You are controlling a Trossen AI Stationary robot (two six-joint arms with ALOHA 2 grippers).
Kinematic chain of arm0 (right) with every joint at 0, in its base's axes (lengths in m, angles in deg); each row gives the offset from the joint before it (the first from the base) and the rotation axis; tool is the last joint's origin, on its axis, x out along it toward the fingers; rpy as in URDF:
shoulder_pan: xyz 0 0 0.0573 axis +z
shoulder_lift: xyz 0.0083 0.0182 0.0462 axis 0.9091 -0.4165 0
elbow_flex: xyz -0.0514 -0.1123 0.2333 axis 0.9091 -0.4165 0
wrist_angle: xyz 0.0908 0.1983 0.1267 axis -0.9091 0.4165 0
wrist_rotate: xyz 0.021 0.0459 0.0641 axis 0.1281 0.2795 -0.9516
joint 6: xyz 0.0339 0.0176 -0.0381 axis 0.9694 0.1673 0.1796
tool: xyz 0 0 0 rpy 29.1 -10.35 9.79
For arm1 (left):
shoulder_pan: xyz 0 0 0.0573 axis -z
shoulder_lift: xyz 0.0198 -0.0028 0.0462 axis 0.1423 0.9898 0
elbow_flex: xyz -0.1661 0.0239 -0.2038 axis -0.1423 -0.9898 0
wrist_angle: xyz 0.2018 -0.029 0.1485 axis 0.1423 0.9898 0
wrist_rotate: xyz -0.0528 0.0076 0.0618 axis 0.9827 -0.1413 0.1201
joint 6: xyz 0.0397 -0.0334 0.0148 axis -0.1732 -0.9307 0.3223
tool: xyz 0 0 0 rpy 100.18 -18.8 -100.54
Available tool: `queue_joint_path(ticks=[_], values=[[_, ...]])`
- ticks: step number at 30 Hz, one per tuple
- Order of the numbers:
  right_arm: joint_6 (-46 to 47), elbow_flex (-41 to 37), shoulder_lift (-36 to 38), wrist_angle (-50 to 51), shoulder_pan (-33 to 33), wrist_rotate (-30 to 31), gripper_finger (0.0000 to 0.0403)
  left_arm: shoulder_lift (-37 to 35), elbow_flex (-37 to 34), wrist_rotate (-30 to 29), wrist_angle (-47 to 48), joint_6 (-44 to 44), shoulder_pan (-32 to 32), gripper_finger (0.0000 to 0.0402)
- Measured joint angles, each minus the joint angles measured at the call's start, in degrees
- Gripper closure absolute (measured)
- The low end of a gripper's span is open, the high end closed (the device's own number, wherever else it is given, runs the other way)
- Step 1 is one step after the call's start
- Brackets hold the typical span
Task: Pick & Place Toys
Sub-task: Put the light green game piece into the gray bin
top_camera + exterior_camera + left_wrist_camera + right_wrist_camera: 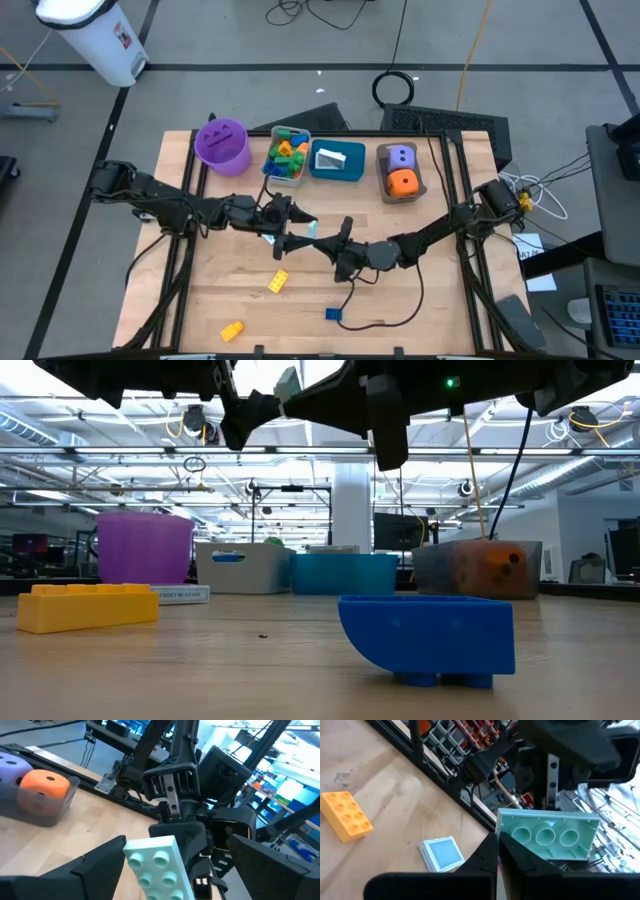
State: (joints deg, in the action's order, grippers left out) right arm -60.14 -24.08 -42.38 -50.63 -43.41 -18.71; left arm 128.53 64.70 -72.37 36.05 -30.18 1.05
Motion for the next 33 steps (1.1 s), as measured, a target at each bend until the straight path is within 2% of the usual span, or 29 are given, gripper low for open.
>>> queue_joint_path(ticks=[7, 12, 16, 26, 33], values=[[-1.9, 0.0, 0.0, -2.3, 0.0, -2.6, 0.0403, 3.6, 0.1, 2.6, -3.8, -0.5, 0.2, 0.0057], [-2.1, 0.0, 0.0, -2.5, 0.0, -2.6, 0.0403, 8.5, 0.2, 6.0, -10.3, -2.0, -1.0, 0.0103], [-2.1, 0.0, 0.0, -2.0, 0.0, -2.6, 0.0403, 9.2, 0.2, 9.5, -12.6, -3.3, -2.4, 0.0136], [-2.1, 0.0, 0.0, -1.9, 0.1, -2.6, 0.0403, 8.4, 0.2, 12.2, -12.4, -1.9, -2.6, 0.0195], [-2.2, 0.0, 0.0, -1.8, 0.1, -2.4, 0.0402, 8.4, 0.2, 12.3, -12.2, -2.0, -2.6, 0.0251]])
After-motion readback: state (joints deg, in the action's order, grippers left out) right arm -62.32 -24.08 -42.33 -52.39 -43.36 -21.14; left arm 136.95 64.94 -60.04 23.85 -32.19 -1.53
